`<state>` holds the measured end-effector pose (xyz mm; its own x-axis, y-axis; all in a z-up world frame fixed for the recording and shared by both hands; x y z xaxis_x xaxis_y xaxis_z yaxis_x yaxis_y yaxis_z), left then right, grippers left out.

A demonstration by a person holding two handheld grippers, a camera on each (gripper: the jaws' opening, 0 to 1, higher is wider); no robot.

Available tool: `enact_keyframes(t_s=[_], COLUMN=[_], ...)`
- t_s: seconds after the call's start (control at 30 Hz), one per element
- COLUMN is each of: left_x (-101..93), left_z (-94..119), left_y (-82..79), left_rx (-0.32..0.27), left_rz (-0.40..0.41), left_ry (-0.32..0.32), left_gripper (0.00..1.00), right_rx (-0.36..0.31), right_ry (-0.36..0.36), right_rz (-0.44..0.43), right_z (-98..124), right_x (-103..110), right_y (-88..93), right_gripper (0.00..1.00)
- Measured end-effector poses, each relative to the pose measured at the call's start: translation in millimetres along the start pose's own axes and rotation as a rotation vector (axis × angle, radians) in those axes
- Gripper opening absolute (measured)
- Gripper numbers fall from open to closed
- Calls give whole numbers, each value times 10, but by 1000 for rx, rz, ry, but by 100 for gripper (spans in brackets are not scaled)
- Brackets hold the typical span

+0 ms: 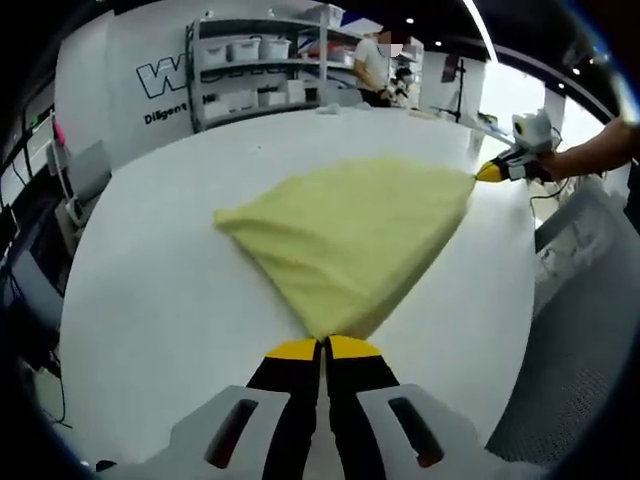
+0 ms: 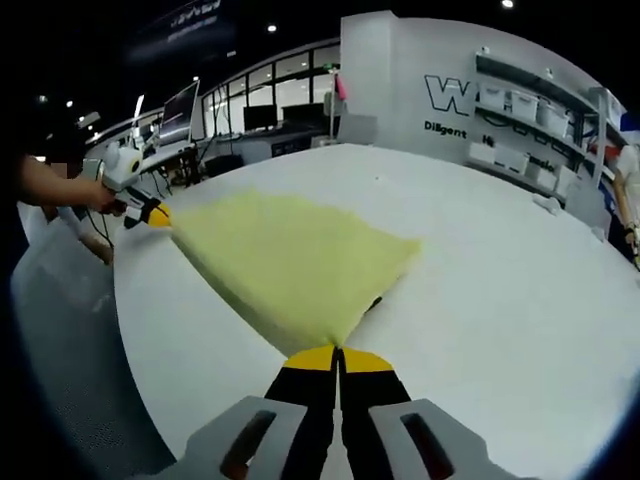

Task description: Fold the garment on the visible template until the final outline fits inside the template.

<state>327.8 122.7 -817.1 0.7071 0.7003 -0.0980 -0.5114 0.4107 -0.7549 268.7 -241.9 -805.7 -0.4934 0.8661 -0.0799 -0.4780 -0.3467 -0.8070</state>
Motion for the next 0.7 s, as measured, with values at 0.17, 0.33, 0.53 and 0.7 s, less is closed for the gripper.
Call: enact_keyframes(t_s=[0.17,0.33,0.53,0.7], left_x=[-33,-56,-107,-143], left_z=[47,47,21,-13], left_y=[66,97,98,115], left_rx=[0,-4,0,7], left_rz=[10,20,18,19], left_ry=[-2,-9,-7,0], left_gripper=[3,3,3,3], right_rx=[3,10,15,26], right_ry=[-5,-6,3,8], right_rz=[2,-1,-17,-16], right_z=[40,55,119,163], right_x=[58,89,100,107], right_y=[33,109,180,239], right_gripper=[0,0,0,0])
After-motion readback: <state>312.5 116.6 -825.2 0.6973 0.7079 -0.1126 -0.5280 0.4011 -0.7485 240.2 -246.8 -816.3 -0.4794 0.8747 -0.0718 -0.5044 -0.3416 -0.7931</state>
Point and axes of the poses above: the point that each gripper's makers call its tool centre point, and the gripper's own axes: z roughly backward along the fingers, x roughly to its left, y roughly out of its underside, the point moved 1 cm from there along z, roughly backward along the fingers, and after that the axes turned 6 degrees about z, right-handed, at the moved point
